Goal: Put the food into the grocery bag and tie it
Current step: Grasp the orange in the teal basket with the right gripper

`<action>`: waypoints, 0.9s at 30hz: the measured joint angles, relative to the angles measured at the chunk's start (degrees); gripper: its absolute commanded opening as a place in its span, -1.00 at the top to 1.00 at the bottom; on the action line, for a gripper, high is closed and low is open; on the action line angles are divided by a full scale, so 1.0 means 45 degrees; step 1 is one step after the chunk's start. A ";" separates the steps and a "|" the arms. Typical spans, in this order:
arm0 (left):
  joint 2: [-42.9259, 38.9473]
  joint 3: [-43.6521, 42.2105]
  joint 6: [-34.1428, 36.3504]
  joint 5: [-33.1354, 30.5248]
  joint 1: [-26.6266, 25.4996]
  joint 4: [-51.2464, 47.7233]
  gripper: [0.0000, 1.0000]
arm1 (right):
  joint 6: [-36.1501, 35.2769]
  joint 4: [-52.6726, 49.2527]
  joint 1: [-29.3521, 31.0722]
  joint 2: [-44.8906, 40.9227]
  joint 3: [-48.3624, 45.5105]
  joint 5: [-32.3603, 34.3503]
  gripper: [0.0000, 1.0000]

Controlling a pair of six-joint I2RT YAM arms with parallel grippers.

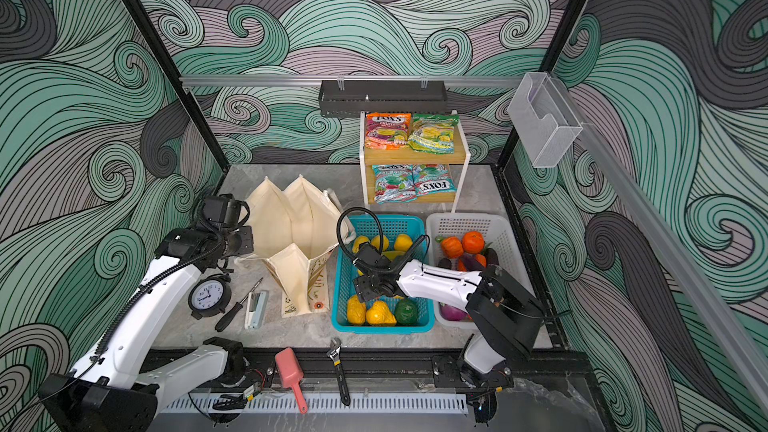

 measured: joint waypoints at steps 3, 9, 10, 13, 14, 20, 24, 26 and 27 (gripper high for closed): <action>0.0000 0.0000 0.0015 0.0034 0.0000 0.0019 1.00 | 0.0063 0.0044 0.0000 -0.0010 -0.0015 0.0029 -0.25; 0.0000 0.0000 0.0024 0.0126 0.0000 0.0058 1.00 | 0.0238 0.0000 0.0000 -0.1010 -0.0330 0.0034 -0.22; 0.0000 0.0000 0.0024 0.0170 0.0000 0.0083 1.00 | 0.0238 -0.0049 0.0000 -0.1277 -0.0364 0.0049 -0.22; -0.0010 -0.0005 0.0068 0.0389 0.0000 0.0180 1.00 | 0.0238 -0.0155 -0.0049 -0.2501 -0.0432 0.0097 -0.21; -0.0019 -0.0010 0.0087 0.0432 0.0000 0.0204 1.00 | 0.0233 -0.0170 -0.0073 -0.2827 -0.0442 0.0117 -0.21; -0.0068 -0.0024 0.0112 0.0646 0.0000 0.0267 1.00 | 0.0083 -0.0398 -0.0554 -0.4969 -0.0466 0.0136 -0.20; -0.0136 -0.0044 0.0112 0.0690 0.0000 0.0282 1.00 | -0.0369 -0.0937 -0.1122 -0.5921 -0.0335 -0.0063 -0.22; -0.0185 -0.0049 0.0112 0.0704 0.0000 0.0287 1.00 | -0.0748 -0.1379 -0.1302 -0.6081 0.0117 -0.0141 -0.21; -0.0223 -0.0058 0.0112 0.0738 0.0000 0.0306 1.00 | -0.0996 -0.1554 -0.1345 -0.6096 0.0495 -0.0170 -0.20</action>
